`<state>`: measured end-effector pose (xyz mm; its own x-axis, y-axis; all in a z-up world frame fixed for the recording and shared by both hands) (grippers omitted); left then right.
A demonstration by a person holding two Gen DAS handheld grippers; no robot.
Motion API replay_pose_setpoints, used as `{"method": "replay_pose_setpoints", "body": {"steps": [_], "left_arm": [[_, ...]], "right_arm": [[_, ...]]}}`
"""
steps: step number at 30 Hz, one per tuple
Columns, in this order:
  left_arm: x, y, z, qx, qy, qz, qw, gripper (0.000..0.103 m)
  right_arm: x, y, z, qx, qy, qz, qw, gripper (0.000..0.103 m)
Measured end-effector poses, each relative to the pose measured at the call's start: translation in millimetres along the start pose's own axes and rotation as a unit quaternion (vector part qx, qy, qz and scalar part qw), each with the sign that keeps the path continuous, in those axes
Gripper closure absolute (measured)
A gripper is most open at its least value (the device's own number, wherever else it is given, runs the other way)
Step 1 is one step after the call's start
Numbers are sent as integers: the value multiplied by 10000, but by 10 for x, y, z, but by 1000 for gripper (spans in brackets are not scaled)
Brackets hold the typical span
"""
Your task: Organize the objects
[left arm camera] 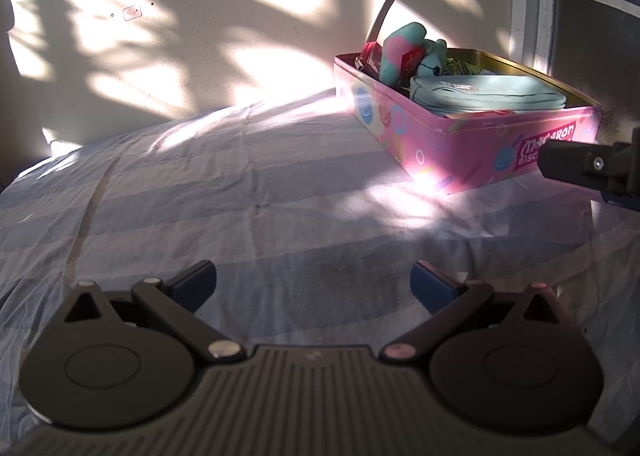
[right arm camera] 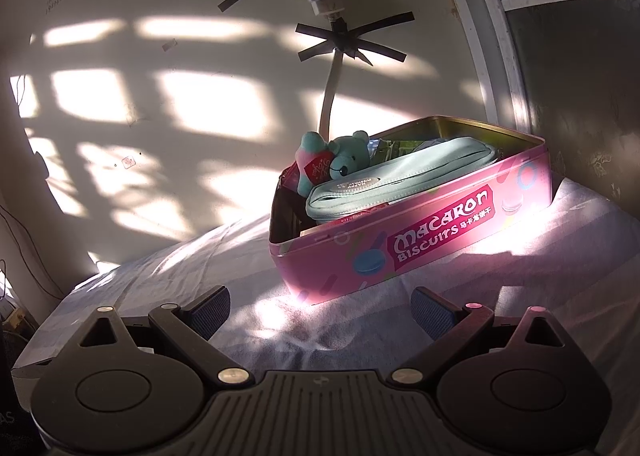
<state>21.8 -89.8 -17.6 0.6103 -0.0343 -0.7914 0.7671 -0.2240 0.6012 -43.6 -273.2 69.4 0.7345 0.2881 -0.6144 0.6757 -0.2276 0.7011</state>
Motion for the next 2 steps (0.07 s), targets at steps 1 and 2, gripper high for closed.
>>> {"method": "replay_pose_setpoints", "body": {"steps": [1,2], "left_arm": [[-10,10,-4,9,-14,28,10000,0],[-11,20,-16,-5,-23,28,10000,0]], "right_arm": [[1,0,0,1,1,0,10000,6],[1,1,0,-2,2,0,10000,6]]}}
Point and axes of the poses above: each gripper's, at about its wrist camera, not at the fingertips, and x roughly the way its jaws point, z to its right, y to its top, the point moved 6 cm from there along x, roughly the way its jaws point, and after that the axes turned 15 degrees about -z, right-handed, at the moved point
